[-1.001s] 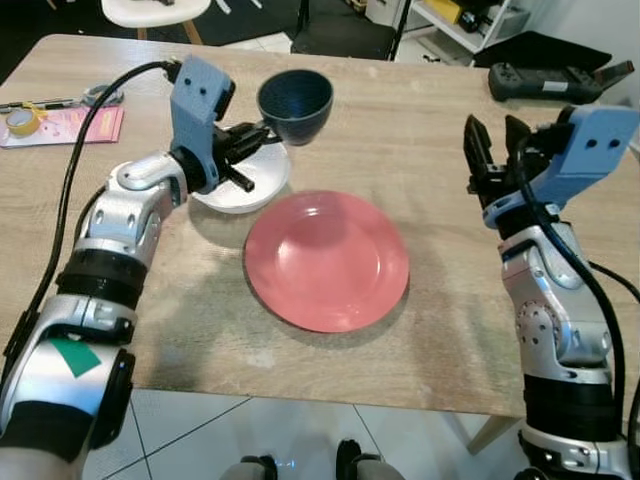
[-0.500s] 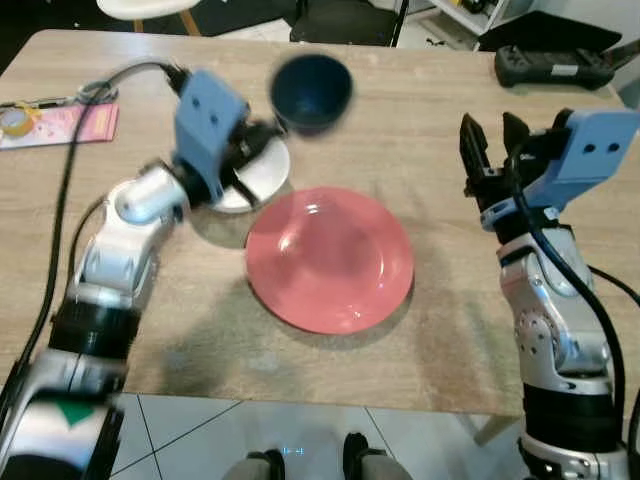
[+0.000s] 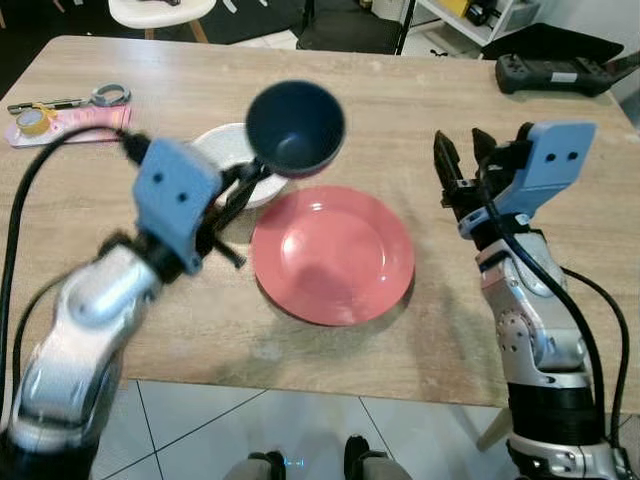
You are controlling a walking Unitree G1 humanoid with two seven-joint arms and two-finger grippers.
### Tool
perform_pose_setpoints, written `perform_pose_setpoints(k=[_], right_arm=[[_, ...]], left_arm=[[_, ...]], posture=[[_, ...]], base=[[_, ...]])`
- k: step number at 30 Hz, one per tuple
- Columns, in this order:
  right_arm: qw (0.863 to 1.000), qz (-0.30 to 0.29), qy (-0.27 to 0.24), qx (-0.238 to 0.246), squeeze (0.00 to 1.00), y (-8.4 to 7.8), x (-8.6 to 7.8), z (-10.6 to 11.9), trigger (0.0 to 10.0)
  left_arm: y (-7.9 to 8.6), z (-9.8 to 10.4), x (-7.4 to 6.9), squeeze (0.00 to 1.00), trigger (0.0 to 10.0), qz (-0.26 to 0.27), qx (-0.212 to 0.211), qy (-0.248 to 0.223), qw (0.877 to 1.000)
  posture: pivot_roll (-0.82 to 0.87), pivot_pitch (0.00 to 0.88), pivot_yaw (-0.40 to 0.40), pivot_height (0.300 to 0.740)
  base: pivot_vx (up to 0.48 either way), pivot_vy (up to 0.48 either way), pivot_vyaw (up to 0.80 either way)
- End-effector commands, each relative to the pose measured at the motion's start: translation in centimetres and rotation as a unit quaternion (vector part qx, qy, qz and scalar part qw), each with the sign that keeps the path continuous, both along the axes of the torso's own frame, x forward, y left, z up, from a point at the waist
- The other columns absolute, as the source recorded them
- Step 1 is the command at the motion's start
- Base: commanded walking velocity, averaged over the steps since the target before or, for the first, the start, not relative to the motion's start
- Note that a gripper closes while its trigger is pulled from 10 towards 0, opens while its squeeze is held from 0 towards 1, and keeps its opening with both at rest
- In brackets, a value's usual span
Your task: Setting the table
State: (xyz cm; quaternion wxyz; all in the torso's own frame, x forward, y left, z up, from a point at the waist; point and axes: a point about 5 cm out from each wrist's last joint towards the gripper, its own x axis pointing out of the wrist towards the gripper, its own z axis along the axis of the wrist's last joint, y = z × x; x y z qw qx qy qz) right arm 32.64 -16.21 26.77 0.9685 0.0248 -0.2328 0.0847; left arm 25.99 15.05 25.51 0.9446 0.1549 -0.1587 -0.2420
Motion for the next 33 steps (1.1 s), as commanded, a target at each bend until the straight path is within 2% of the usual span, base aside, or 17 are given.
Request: perform_pose_setpoints(k=[1,3,4,5,7,8,9,11,14,20,23,30,31,32,33], right_arm=[[1.000,-0.005,0.007,-0.003,0.00,-0.3,0.0,-0.6,10.0],[1.000,-0.007,0.010,-0.003,0.00,-0.4,0.0,-0.9,10.0],[1.000,-0.010,0.014,-0.004,0.00,-0.5,0.0,-1.1,10.0],[1.000,-0.010,0.014,-0.004,0.00,-0.5,0.0,-1.1,10.0],[1.000,-0.013,0.019,-0.005,0.00,-0.6,0.1,-1.4,10.0],[1.000,-0.013,0.019,-0.005,0.00,-0.6,0.1,-1.4,10.0],[0.999,-0.016,0.026,-0.009,0.00,-0.7,0.2,-1.9,10.0],[0.999,-0.016,0.029,-0.010,0.00,-0.8,0.2,-2.1,10.0],[0.999,-0.024,0.038,-0.011,0.00,-1.1,0.3,-2.8,10.0],[0.999,-0.023,0.041,-0.012,0.00,-1.0,0.4,-3.0,10.0],[0.999,-0.024,0.039,-0.011,0.00,-1.0,0.5,-3.0,10.0],[0.999,-0.026,0.040,-0.013,0.00,-1.1,0.3,-3.2,10.0],[0.999,-0.027,0.041,-0.013,0.00,-1.2,0.3,-3.2,10.0],[0.999,-0.027,0.041,-0.013,0.00,-1.2,0.3,-3.2,10.0],[0.999,-0.027,0.041,-0.013,0.00,-1.2,0.3,-3.2,10.0]], left_arm=[[0.0,-0.2,-0.5,0.00,10.0,0.004,-0.012,0.007,1.000],[0.4,-1.7,-1.1,0.00,10.0,0.025,-0.017,0.029,0.999],[1.1,-3.4,-1.5,0.00,10.0,0.058,-0.043,0.065,0.995],[1.1,-3.4,-1.5,0.00,10.0,0.058,-0.043,0.065,0.995],[2.0,-4.4,-1.6,0.00,10.0,0.104,-0.044,0.070,0.991],[2.0,-4.4,-1.6,0.00,10.0,0.104,-0.044,0.070,0.991],[3.2,-5.0,-1.3,0.00,10.0,0.161,-0.034,0.061,0.984],[3.7,-5.1,-1.3,0.00,10.0,0.177,-0.033,0.059,0.982],[5.4,-5.8,-1.2,0.00,10.0,0.226,-0.044,0.083,0.970],[5.5,-6.8,-0.6,0.00,10.0,0.227,-0.054,0.105,0.967],[4.1,-7.9,-0.4,0.00,10.0,0.187,-0.086,0.138,0.969],[3.2,-8.2,-0.7,0.00,10.0,0.191,-0.087,0.128,0.969],[2.9,-8.3,-0.9,0.50,10.0,0.196,-0.088,0.125,0.969],[2.8,-8.4,-1.0,0.84,10.0,0.199,-0.087,0.123,0.968],[2.8,-8.4,-1.0,0.84,10.0,0.199,-0.087,0.123,0.968]], posture=[[0.08,0.207,0.039,0.740],[0.08,0.208,0.038,0.740],[0.08,0.210,0.037,0.740],[0.08,0.210,0.037,0.740],[0.08,0.212,0.033,0.740],[0.08,0.212,0.033,0.740],[0.07,0.212,0.030,0.740],[0.07,0.212,0.030,0.740],[0.08,0.213,0.024,0.740],[0.07,0.213,0.024,0.740],[0.07,0.214,0.024,0.740],[0.06,0.217,0.028,0.740],[0.06,0.219,0.028,0.740],[0.06,0.219,0.028,0.740],[0.06,0.219,0.028,0.740]], base=[[0.000,0.000,0.00],[0.000,0.000,0.00],[0.000,0.000,0.00],[0.000,0.000,0.00],[0.000,0.000,0.00],[0.000,0.000,0.00],[0.000,0.000,0.00],[0.000,0.000,0.00],[0.000,0.000,0.00],[0.000,0.000,0.00],[0.000,0.000,0.00],[0.000,0.000,0.00],[0.000,0.000,0.00],[0.000,0.000,0.00],[0.000,0.000,0.00]])
